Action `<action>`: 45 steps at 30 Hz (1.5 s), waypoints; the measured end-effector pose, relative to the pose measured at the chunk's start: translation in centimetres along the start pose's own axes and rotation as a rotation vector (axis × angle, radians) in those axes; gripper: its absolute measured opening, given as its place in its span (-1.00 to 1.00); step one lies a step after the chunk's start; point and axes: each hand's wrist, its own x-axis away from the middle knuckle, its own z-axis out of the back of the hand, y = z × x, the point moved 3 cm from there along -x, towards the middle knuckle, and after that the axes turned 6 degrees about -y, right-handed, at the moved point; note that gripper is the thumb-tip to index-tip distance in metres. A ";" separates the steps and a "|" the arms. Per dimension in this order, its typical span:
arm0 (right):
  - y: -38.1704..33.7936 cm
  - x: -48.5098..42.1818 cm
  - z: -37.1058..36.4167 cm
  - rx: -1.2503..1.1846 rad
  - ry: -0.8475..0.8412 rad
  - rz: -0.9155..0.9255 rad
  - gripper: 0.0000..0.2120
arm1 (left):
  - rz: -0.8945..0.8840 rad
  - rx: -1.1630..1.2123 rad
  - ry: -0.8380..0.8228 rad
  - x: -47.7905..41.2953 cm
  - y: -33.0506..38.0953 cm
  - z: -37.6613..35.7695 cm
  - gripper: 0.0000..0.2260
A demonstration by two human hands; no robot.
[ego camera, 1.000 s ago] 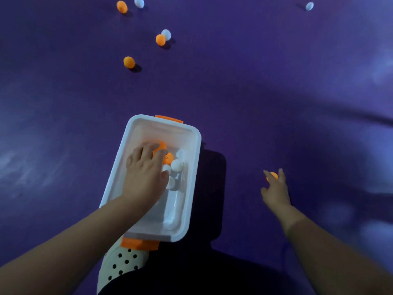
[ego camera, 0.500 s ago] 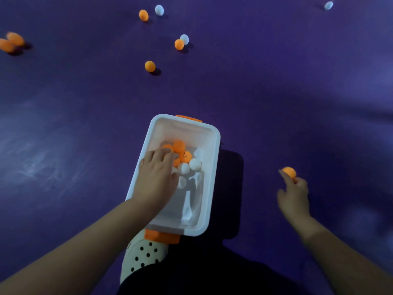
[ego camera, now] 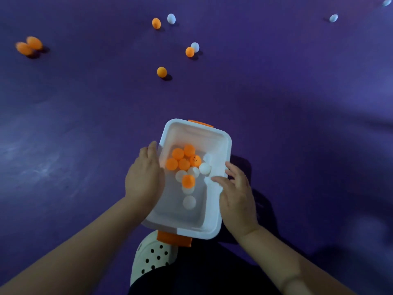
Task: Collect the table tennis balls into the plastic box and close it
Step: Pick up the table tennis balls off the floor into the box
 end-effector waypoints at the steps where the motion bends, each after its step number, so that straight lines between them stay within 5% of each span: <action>1: -0.1 -0.2 -0.4 0.039 -0.013 -0.072 -0.61 | 0.052 0.047 -0.034 -0.3 -0.2 -0.1 -0.68; 4: -0.4 -1.1 -1.1 0.054 -0.073 -0.327 -0.38 | 0.055 0.126 -0.046 -0.9 -0.3 -0.3 -0.98; 7: -0.5 -3.2 -1.5 -0.161 -0.152 -0.512 -0.37 | 0.029 0.204 -0.019 -2.4 -0.5 -0.2 -0.92; 20: 1.2 -18.0 -3.8 -0.125 -0.202 -0.473 -0.35 | 0.126 0.364 0.007 -16.1 0.5 2.8 -0.90; 33: 1.9 -23.3 -3.5 -0.031 -0.306 -0.489 -0.30 | 0.176 0.442 -0.064 -20.9 2.4 3.9 -0.97; 40: 2.1 -23.7 -3.7 -0.041 -0.376 -0.527 -0.45 | 0.192 0.375 -0.038 -20.9 3.0 3.8 -0.92; 45: 1.9 -24.3 -3.2 -0.146 -0.334 -0.524 -0.76 | 0.171 0.325 -0.039 -21.0 3.2 3.9 -0.96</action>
